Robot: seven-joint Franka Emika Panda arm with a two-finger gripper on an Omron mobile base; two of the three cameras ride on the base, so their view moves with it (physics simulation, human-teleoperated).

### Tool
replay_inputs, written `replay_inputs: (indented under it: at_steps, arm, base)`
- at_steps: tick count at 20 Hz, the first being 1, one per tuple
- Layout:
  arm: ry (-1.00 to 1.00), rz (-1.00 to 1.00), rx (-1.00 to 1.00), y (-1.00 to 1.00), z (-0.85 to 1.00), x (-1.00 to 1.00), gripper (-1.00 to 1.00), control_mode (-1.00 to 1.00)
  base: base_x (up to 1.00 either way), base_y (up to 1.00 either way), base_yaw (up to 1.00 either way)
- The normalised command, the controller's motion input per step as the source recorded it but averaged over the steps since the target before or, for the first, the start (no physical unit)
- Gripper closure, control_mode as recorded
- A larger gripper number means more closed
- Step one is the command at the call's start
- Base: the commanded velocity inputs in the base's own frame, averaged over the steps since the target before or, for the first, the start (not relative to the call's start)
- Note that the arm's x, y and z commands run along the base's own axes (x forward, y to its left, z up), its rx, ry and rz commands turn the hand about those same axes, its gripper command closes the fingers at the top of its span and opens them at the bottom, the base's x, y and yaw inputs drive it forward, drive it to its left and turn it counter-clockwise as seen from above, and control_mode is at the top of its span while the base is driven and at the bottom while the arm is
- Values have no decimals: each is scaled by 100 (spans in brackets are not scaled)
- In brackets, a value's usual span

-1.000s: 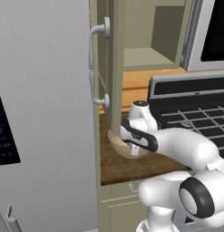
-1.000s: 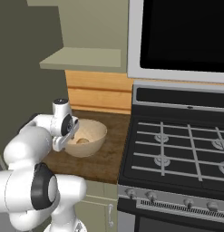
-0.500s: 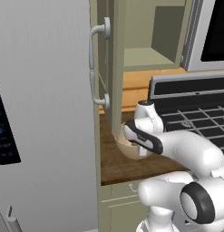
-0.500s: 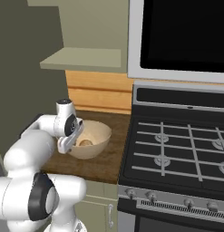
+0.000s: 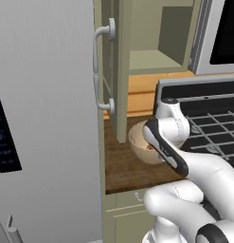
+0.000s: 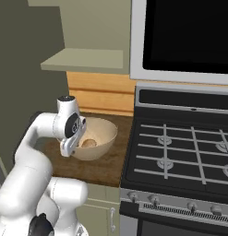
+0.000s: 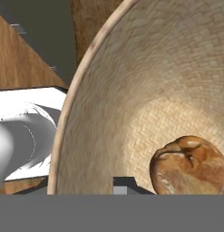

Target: Open the cabinet, pick up the bread from the cabinet and place it in the basket. Then move the basket to the dining counter.

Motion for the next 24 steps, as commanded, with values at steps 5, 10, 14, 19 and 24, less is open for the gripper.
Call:
replay_inputs:
  at_steps: [5, 10, 14, 19, 24]
  arm:
    - [-2, 5, 0, -18, 41, -55, 100, -100]
    - [0, -1, -1, 0, 18, 0, 100, -100]
    - [0, 0, 0, 0, 0, 0, 100, -100]
    - [0, 0, 0, 0, 0, 0, 100, -100]
    - [0, 0, 0, 0, 0, -8, 100, -100]
  base:
    - [0, 0, 0]
    - [0, 0, 0]
    - [0, 0, 0]
    - [0, 0, 0]
    - [0, 0, 0]
